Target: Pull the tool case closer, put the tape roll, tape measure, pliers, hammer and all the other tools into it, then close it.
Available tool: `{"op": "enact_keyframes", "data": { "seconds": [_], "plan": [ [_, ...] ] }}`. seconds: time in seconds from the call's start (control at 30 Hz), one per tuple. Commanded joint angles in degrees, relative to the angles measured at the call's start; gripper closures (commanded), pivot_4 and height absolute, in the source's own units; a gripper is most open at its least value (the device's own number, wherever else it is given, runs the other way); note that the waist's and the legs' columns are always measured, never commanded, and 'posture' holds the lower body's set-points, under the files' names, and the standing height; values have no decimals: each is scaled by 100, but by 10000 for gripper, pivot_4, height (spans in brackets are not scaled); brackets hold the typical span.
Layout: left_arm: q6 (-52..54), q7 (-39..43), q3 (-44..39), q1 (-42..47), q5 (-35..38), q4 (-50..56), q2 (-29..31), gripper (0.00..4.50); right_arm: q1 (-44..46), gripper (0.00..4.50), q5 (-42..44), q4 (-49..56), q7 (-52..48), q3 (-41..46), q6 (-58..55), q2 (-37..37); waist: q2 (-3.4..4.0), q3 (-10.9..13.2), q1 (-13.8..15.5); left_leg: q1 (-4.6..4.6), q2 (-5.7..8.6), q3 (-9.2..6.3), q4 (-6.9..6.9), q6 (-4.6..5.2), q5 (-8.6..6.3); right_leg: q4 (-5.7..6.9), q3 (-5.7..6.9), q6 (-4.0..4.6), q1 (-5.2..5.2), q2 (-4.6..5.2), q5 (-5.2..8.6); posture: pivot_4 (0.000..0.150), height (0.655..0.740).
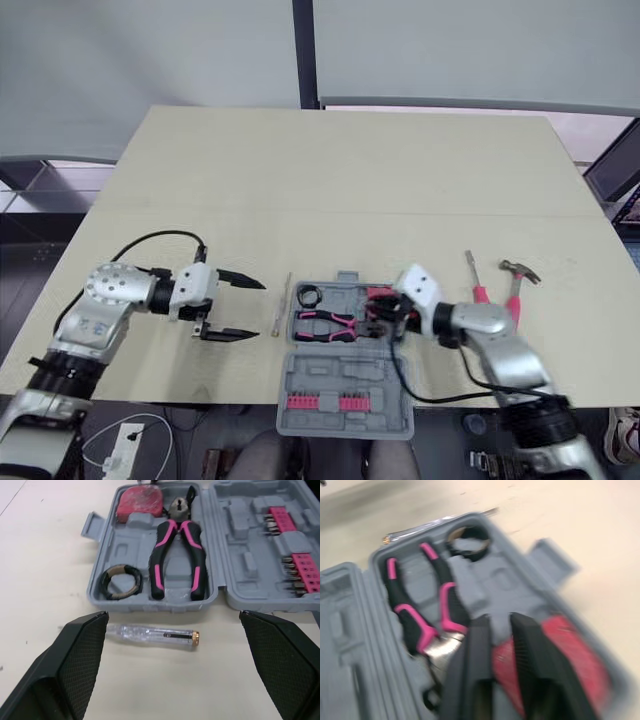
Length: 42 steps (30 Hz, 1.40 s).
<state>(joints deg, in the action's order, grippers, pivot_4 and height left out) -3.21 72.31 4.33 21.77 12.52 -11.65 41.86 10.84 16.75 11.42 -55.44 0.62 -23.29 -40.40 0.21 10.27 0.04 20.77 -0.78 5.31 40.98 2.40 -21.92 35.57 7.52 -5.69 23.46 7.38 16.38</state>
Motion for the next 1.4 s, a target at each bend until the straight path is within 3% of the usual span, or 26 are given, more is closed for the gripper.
{"op": "enact_keyframes", "data": {
  "seconds": [0.03,0.13,0.33,0.47,0.6,0.97,1.07,1.2,1.37,1.4],
  "plan": [
    [508,-372,-715,-500,355,395,301,0,-681,17089,409,239,-460,1259,-134,-818,1,1,11,2,0,0,-3,1,0,-2,3,0,0,-2,0,1500,7400],
    [1019,-742,-1404,-1117,653,623,474,0,-1525,1016,216,-453,-703,2405,183,-1512,-1,2,19,4,4,5,-2,12,-6,-9,4,-2,-2,0,0,1500,7400],
    [996,-998,-2467,-2022,604,158,981,0,-2789,397,-229,-2129,-787,3867,834,-2096,-2,3,0,-24,2,15,-20,15,-9,-37,-10,-4,-20,16,-1,1500,7400],
    [738,-1055,-2908,-2175,514,-599,1259,0,-2845,397,-389,-3086,-590,4152,1190,-2246,1,4,-36,-52,2,32,-55,10,-11,-58,-27,-3,-26,21,-1,1500,7400],
    [541,-1057,-2954,-2209,496,-877,1304,0,-2673,397,-370,-3293,-466,4132,1306,-2250,14,6,-81,-63,2,62,-92,3,-9,-56,-57,-1,-7,22,0,1500,7400],
    [407,-1158,-2580,-1992,408,-748,1188,0,-2616,397,-165,-2475,-394,4165,1008,-2070,17,8,-64,-62,2,71,-93,-3,-9,-53,-67,-1,1,24,0,1500,7400],
    [735,-970,-2353,-1690,530,-514,1223,0,-2560,397,56,-1764,-429,4135,702,-1986,20,9,-29,-61,2,72,-93,-4,-9,-50,-68,-1,4,24,0,1500,7400],
    [1489,-529,-1621,-1623,740,645,1099,0,-2518,397,673,-353,-636,3742,3,-1853,23,9,-17,-60,2,72,-92,-4,-8,-23,-69,-1,6,23,0,1500,7400],
    [1414,-273,-527,-1333,448,1607,846,0,-2556,397,1036,975,-940,2789,-243,-1860,22,9,5,-57,3,73,-90,-2,-6,-25,-68,-2,5,14,0,1500,7400],
    [1331,-222,-401,-1249,412,1639,798,2440,-2480,2657,1000,1043,-989,2496,-202,-1867,21,10,7,-57,4,75,-88,-1,-5,-26,-69,-2,5,10,0,1500,7400]
  ]
}}
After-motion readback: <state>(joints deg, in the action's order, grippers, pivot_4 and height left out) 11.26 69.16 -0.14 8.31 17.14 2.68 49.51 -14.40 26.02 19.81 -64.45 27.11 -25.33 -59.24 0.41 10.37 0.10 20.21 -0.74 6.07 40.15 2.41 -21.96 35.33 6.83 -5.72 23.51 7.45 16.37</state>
